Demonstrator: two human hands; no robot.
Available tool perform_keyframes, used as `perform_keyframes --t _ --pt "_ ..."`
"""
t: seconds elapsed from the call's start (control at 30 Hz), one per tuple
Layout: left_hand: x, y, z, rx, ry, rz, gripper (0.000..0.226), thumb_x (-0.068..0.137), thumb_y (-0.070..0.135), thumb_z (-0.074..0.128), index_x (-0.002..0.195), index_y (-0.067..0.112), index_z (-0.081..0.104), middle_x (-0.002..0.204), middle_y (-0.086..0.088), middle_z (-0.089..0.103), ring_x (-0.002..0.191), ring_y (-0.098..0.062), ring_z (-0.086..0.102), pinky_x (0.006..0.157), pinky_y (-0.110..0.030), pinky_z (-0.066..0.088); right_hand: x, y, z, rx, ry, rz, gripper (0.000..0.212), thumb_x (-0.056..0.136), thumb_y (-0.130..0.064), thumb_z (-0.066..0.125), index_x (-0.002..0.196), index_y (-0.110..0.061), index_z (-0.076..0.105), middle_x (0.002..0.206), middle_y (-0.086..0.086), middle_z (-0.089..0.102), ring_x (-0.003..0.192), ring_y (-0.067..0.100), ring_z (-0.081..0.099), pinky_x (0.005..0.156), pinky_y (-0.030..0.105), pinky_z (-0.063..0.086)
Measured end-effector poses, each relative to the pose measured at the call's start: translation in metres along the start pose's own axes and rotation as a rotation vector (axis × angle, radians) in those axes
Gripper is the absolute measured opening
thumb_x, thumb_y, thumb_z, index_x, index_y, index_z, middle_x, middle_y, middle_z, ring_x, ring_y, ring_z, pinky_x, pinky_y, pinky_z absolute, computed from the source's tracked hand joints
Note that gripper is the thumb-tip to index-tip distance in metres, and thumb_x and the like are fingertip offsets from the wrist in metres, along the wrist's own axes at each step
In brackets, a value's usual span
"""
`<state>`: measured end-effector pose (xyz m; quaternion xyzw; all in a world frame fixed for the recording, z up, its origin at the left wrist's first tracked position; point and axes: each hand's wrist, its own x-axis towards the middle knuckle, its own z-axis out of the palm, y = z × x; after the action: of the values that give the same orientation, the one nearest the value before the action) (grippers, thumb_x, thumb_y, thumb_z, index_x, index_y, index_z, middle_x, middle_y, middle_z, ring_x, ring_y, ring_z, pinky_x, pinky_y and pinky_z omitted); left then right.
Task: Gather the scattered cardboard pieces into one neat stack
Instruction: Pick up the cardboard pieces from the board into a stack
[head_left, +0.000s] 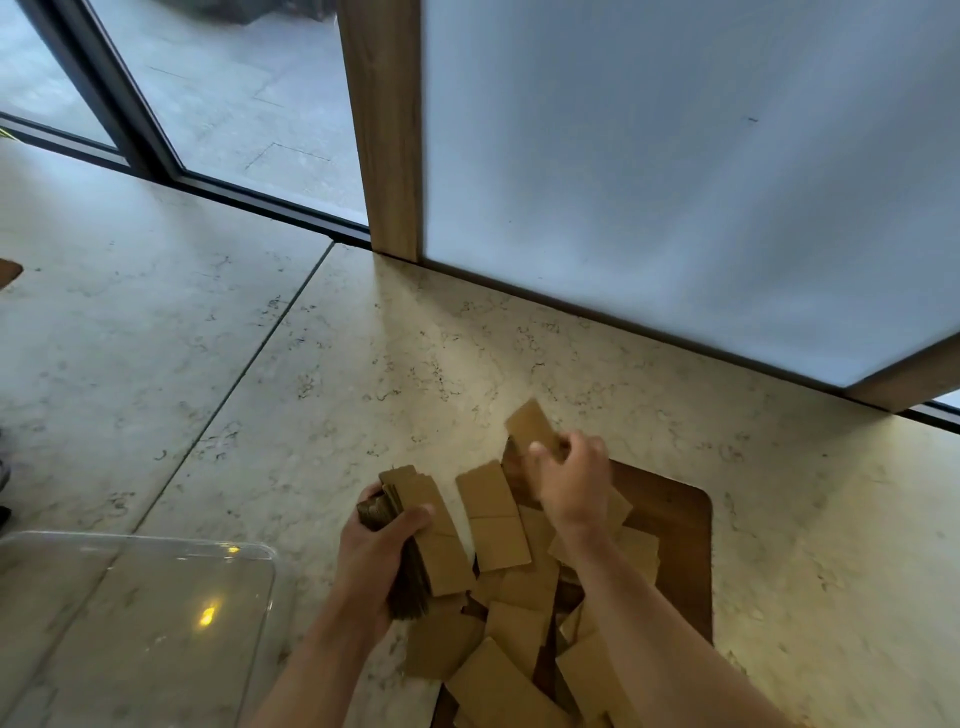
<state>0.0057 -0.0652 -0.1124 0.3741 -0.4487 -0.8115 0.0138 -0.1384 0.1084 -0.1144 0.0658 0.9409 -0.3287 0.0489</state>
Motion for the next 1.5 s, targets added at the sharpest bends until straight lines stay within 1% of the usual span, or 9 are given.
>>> perform_keyframes --t 0.13,0.3,0.4,0.6,0.93,1.07,1.17,1.3,1.5 --pt "0.0 0.007 0.001 0.014 -0.042 0.035 0.057 0.064 0.034 0.095 0.114 0.025 0.07 0.101 -0.011 0.08 0.089 -0.032 0.08 0.071 -0.053 0.065 0.003 -0.008 -0.033 0.472 -0.009 0.171 0.026 0.105 -0.033 0.053 0.109 -0.014 0.07 0.079 -0.001 0.064 0.068 0.013 0.057 0.062 0.028 0.051" --pt "-0.001 0.01 0.006 0.062 -0.133 0.016 0.069 0.064 0.04 0.098 0.123 0.023 0.066 0.116 -0.017 0.076 0.099 -0.037 0.078 0.074 -0.051 0.065 -0.093 -0.028 -0.007 0.41 -0.489 0.061 0.029 0.103 -0.047 0.053 0.09 -0.041 0.078 0.08 -0.017 0.074 0.077 0.0 0.069 0.068 0.018 0.056" --pt "-0.001 0.01 -0.009 0.08 -0.088 0.026 0.052 0.073 0.022 0.089 0.119 0.025 0.067 0.115 -0.024 0.072 0.092 -0.039 0.077 0.069 -0.054 0.064 -0.099 -0.021 0.007 0.397 -0.422 0.077 0.044 0.103 -0.05 0.05 0.072 -0.03 0.074 0.068 -0.011 0.067 0.067 0.004 0.063 0.063 0.023 0.047" --pt "-0.006 0.014 -0.03 0.041 0.055 0.05 0.044 0.079 0.012 0.082 0.119 0.022 0.065 0.118 -0.023 0.071 0.102 -0.045 0.071 0.078 -0.074 0.059 -0.09 -0.01 0.019 -0.328 -0.198 -0.107 0.058 0.091 -0.05 0.067 0.137 -0.017 0.054 0.125 0.001 0.057 0.113 0.016 0.053 0.102 0.031 0.047" --pt "-0.007 -0.005 0.013 0.192 -0.121 0.025 0.069 0.055 0.045 0.096 0.117 0.038 0.068 0.11 -0.011 0.079 0.093 -0.033 0.079 0.069 -0.048 0.066 -0.115 -0.02 -0.005 0.62 -0.35 0.311 0.014 0.098 -0.038 0.066 0.103 -0.028 0.076 0.099 -0.009 0.076 0.092 0.005 0.073 0.085 0.031 0.063" --pt "-0.007 -0.014 0.019 0.236 -0.109 0.013 0.045 0.062 0.03 0.088 0.102 0.045 0.073 0.099 -0.012 0.08 0.083 -0.032 0.08 0.063 -0.044 0.065 -0.1 0.01 -0.027 0.461 -0.213 0.221 0.033 0.1 -0.047 0.056 0.08 -0.029 0.074 0.087 -0.008 0.072 0.076 0.006 0.067 0.072 0.026 0.054" --pt "-0.009 -0.018 0.025 0.218 -0.077 0.012 0.042 0.073 0.02 0.086 0.107 0.039 0.072 0.106 -0.016 0.076 0.089 -0.038 0.078 0.064 -0.049 0.065 -0.073 0.037 -0.046 0.07 0.137 0.264 0.042 0.096 -0.048 0.059 0.117 -0.013 0.068 0.109 0.008 0.065 0.096 0.019 0.058 0.087 0.041 0.054" --pt "-0.015 -0.018 0.033 0.198 -0.044 -0.006 0.047 0.074 0.021 0.085 0.115 0.031 0.065 0.115 -0.023 0.07 0.099 -0.045 0.073 0.071 -0.061 0.065 -0.063 0.049 -0.04 -0.252 -0.009 0.331 0.084 0.083 -0.059 0.075 0.145 -0.01 0.047 0.133 0.01 0.057 0.121 0.025 0.056 0.102 0.039 0.048" --pt "-0.023 -0.009 0.037 0.19 -0.032 -0.006 0.037 0.089 0.009 0.076 0.118 0.029 0.064 0.114 -0.021 0.071 0.096 -0.041 0.075 0.073 -0.056 0.066 -0.047 0.055 -0.068 0.284 -0.117 0.208 0.016 0.101 -0.025 0.06 0.117 -0.024 0.062 0.115 0.008 0.067 0.094 0.016 0.066 0.083 0.043 0.061"
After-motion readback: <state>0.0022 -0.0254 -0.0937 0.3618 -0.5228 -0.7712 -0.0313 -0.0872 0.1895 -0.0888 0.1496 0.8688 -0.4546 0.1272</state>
